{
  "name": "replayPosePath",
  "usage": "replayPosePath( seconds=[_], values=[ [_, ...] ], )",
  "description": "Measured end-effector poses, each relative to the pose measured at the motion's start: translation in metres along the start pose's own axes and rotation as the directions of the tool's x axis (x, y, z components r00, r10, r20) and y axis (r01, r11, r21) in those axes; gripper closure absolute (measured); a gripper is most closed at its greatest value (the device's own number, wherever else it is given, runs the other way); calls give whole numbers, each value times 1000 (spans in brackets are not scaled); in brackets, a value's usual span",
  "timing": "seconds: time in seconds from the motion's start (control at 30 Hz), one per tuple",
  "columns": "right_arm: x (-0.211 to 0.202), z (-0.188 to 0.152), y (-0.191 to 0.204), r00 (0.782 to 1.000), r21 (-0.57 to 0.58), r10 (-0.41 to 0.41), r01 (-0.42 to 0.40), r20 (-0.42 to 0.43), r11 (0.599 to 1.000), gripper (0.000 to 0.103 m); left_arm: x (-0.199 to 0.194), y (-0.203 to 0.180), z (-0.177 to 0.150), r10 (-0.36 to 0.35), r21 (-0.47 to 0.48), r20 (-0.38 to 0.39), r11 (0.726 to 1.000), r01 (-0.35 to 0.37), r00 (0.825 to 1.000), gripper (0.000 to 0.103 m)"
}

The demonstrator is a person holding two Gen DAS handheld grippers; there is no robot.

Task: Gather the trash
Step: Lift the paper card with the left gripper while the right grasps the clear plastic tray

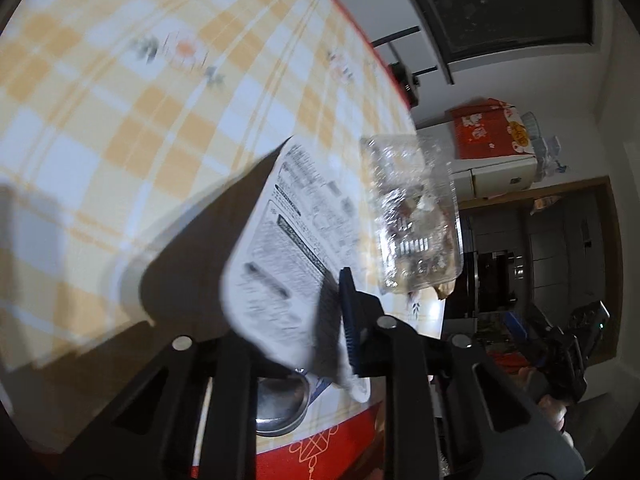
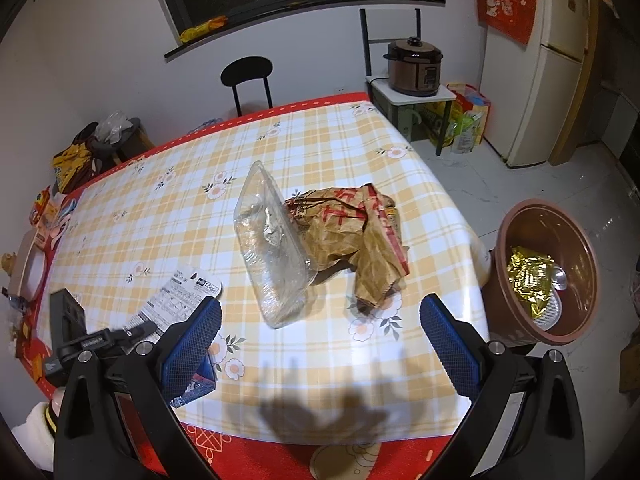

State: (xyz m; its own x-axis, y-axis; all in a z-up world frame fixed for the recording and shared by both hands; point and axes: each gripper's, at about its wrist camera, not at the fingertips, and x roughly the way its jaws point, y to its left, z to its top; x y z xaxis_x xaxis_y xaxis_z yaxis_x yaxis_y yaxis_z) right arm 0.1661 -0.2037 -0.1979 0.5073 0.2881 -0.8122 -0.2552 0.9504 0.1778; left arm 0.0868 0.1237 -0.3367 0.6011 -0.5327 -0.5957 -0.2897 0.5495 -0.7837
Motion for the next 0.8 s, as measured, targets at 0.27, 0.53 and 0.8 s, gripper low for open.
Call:
replayPosePath(
  seconds=[0.27, 0.53, 0.8],
  values=[
    [19, 7, 4, 998, -29, 57, -57, -1, 998, 8, -54, -15, 17, -19, 68, 163, 998, 8, 987, 84],
    [68, 22, 8, 997, -64, 66, -69, -46, 996, 45, -126, -20, 23, 35, 89, 332, 994, -69, 943, 84],
    [107, 43, 23, 998, -82, 44, -48, -42, 995, 66, -174, -15, 16, 113, 74, 419, 985, -158, 901, 84]
  ],
)
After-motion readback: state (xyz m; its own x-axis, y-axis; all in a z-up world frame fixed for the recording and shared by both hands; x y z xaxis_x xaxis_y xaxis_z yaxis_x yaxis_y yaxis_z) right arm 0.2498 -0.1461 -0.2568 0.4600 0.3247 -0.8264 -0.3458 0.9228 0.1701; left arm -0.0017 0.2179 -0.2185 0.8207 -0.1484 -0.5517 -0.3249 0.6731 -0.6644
